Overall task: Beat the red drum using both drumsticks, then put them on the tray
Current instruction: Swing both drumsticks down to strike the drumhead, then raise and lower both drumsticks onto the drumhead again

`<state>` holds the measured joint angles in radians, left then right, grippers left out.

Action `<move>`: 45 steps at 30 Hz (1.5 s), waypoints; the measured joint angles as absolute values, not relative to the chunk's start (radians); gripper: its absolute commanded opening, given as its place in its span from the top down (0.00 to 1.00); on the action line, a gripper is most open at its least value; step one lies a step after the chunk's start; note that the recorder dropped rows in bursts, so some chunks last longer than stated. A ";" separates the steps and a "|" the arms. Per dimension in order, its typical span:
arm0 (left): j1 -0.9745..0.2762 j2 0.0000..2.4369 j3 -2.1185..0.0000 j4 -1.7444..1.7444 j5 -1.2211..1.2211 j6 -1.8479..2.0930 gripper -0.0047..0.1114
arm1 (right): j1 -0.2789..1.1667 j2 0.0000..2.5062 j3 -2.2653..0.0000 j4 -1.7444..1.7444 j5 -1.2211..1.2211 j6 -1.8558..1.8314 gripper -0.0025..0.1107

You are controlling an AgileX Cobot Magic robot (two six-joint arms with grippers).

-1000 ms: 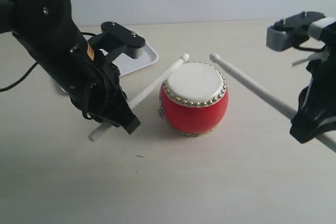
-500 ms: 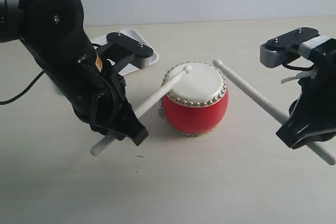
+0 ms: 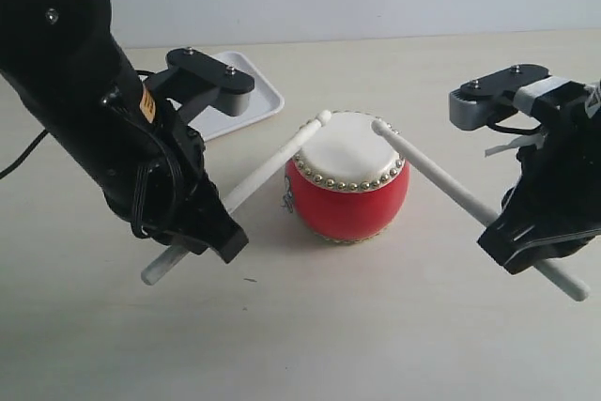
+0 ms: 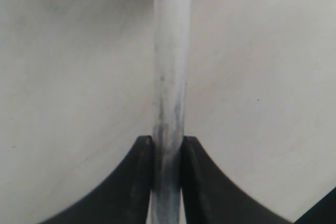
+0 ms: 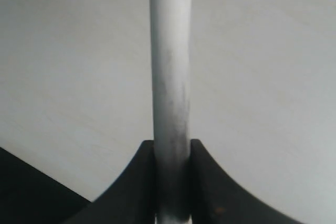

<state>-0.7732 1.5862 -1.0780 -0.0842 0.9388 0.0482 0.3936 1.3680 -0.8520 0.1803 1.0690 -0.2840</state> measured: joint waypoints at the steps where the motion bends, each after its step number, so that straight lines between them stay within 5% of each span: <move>1: -0.773 1.586 -1.070 -0.084 0.931 0.048 0.96 | 0.394 1.360 -0.862 0.180 1.073 -0.284 0.98; 12: -0.773 1.562 -1.041 -0.066 0.891 0.048 0.96 | 0.394 1.175 -0.910 0.184 1.051 -0.284 0.98; 29: -0.773 1.335 -1.160 -0.063 0.966 0.026 0.96 | 0.394 1.450 -0.846 0.216 1.031 -0.282 0.98; 45: -0.773 1.700 -1.034 -0.063 0.847 0.026 0.96 | 0.394 0.952 -0.851 0.209 1.025 -0.291 0.98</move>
<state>-0.7732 1.7002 -1.0339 -0.0627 0.8469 0.0264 0.3936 0.9520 -0.8507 0.2086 1.0246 -0.2909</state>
